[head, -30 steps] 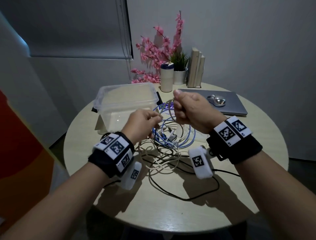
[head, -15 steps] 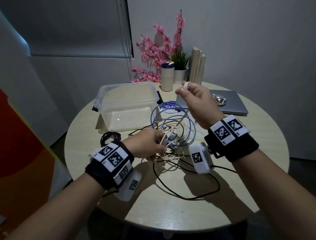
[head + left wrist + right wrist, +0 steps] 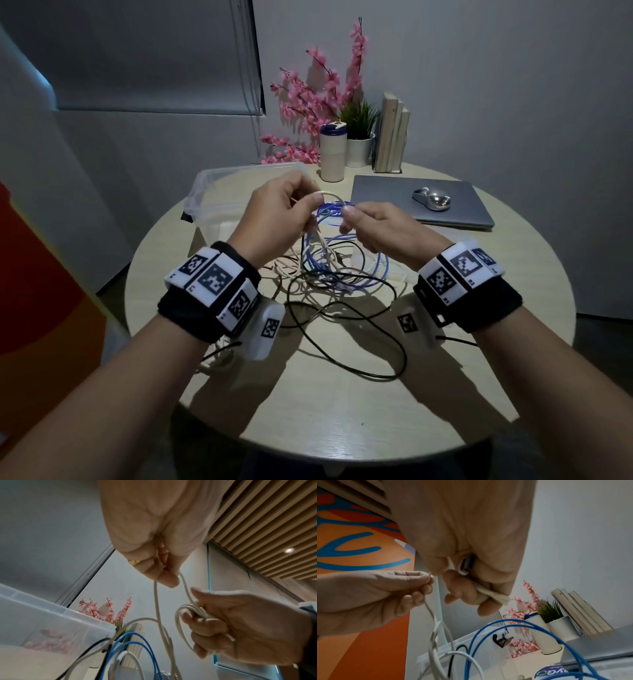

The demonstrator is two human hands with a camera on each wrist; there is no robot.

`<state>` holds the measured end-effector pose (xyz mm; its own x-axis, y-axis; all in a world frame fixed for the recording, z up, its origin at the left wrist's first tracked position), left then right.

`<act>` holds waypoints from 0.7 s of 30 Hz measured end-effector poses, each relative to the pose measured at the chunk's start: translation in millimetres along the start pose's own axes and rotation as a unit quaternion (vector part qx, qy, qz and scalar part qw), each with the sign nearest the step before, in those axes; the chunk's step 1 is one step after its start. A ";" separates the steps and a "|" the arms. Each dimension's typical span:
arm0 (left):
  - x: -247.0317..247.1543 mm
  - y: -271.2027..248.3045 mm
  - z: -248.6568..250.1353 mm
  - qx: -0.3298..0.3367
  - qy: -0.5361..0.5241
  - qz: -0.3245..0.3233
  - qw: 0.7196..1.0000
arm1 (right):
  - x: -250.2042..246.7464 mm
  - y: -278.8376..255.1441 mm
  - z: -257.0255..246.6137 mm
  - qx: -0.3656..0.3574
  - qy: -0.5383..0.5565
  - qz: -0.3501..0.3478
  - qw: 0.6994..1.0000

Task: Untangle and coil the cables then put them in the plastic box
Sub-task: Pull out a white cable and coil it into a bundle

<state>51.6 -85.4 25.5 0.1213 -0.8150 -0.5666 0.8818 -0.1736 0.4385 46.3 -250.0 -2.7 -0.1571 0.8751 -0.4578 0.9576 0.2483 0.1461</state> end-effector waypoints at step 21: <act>69.2 -22.6 -32.7 -0.060 0.079 -0.232 0.968 | -25.4 4.0 -33.7 -0.061 0.563 0.102 0.818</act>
<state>55.0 -119.8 -46.4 -0.2410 -0.5673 -0.7875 0.9031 -0.4283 0.0321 45.9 -257.3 39.0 -0.1859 0.7137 0.6754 0.9713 0.0298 0.2358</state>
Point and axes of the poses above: each hand's wrist, its own y-axis towards the middle knuckle, its own x-axis out of the palm, z = x × y, the point moved 4 cm from there along y, towards the middle knuckle, and after that the axes turned 10 degrees about y, right-handed, at the moved point
